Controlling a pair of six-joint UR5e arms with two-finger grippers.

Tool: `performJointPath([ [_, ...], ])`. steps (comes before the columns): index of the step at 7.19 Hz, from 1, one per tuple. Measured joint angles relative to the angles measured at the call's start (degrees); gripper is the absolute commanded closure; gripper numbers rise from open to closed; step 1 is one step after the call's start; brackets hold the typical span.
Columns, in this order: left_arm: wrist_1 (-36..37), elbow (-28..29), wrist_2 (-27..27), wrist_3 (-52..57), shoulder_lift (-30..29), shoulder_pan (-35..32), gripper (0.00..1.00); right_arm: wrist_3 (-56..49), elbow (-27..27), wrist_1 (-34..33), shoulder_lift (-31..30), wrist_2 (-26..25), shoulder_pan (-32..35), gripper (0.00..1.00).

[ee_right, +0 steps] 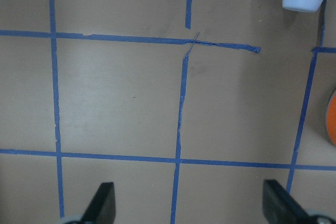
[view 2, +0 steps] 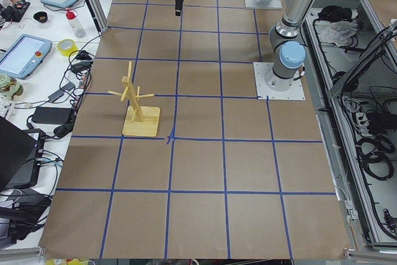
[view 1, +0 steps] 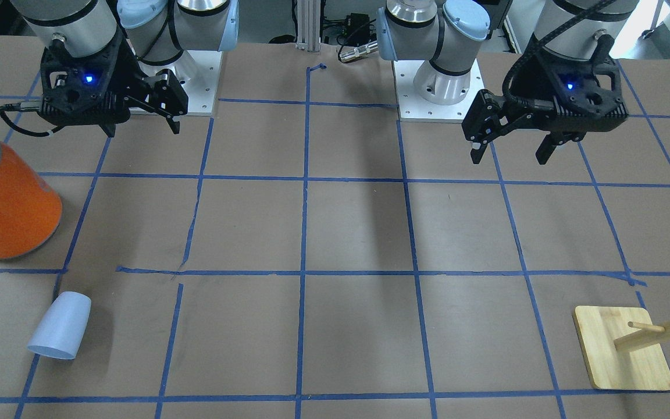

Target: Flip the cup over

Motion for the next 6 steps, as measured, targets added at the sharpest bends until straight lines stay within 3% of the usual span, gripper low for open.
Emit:
performJointPath([
  [6, 0.0, 0.0, 0.0, 0.0, 0.0, 0.0, 0.0, -0.7, 0.2, -0.1, 0.0, -0.2, -0.2, 0.0],
])
